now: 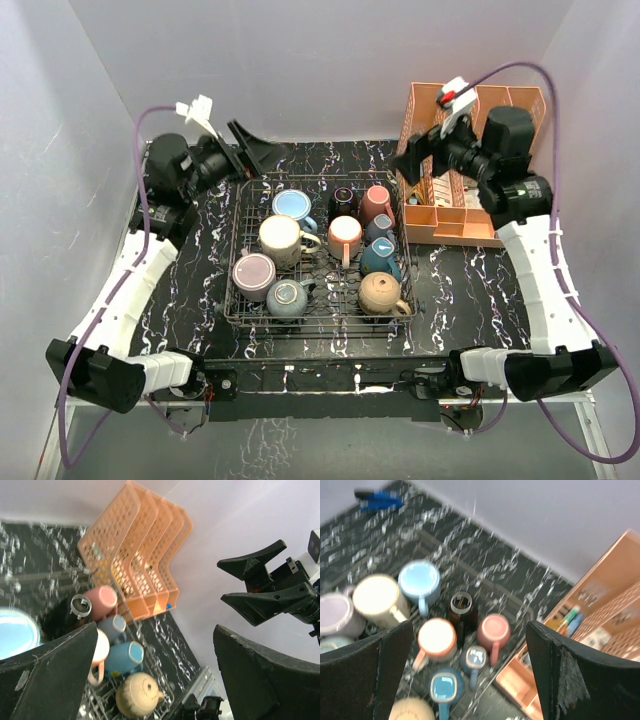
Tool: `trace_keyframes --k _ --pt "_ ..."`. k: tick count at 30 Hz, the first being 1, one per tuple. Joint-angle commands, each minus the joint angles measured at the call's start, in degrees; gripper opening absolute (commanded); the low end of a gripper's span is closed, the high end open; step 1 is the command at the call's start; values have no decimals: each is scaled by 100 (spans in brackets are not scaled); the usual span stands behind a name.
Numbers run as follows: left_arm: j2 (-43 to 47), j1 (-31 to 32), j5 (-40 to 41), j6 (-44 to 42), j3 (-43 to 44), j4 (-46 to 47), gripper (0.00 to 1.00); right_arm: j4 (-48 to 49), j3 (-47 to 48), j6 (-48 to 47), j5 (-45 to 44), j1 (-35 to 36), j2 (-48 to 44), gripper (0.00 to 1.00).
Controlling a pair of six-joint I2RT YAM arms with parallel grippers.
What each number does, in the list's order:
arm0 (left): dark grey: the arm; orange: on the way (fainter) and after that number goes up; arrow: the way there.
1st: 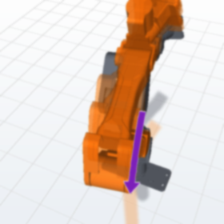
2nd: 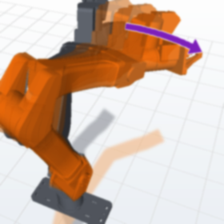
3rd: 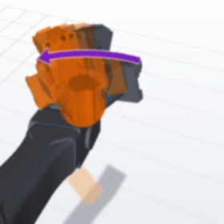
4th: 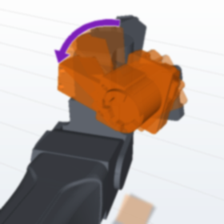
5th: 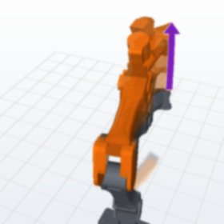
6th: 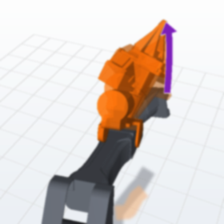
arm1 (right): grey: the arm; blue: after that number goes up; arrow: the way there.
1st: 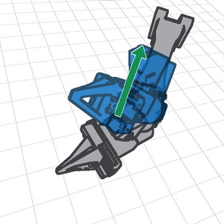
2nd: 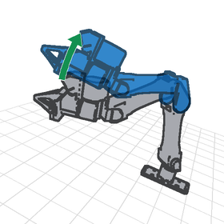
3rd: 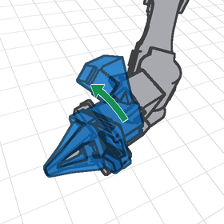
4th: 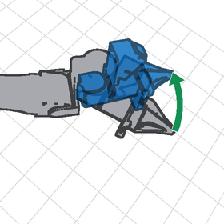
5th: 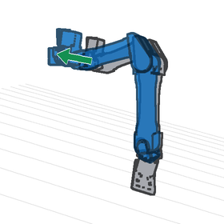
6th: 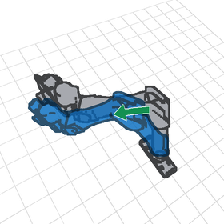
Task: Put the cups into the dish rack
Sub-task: Reset both arms
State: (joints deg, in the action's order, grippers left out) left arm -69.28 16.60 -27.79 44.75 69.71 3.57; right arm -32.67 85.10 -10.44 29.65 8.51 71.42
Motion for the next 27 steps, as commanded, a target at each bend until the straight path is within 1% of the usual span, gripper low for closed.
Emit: trace_keyframes --k 1,4,6,10,18,27 --pt "-32 -33 -284 -778 1295 -635 97 -53 1369 380 -311 19 128 99" --pt "-49 -30 -192 -1064 1843 -806 97 -217 1982 440 -285 15 285 99" --pt "-74 -34 -104 -1263 2247 -1025 97 -281 2318 650 -325 18 362 99" --pt "-76 -34 -19 -1450 2569 -1283 97 -346 2811 1130 -566 13 455 99" --pt "81 -34 63 -1566 2565 -1346 97 -538 3237 1413 -454 14 481 99" --pt "193 -34 45 -1572 2229 -1208 97 -565 3108 1286 -396 19 375 98"
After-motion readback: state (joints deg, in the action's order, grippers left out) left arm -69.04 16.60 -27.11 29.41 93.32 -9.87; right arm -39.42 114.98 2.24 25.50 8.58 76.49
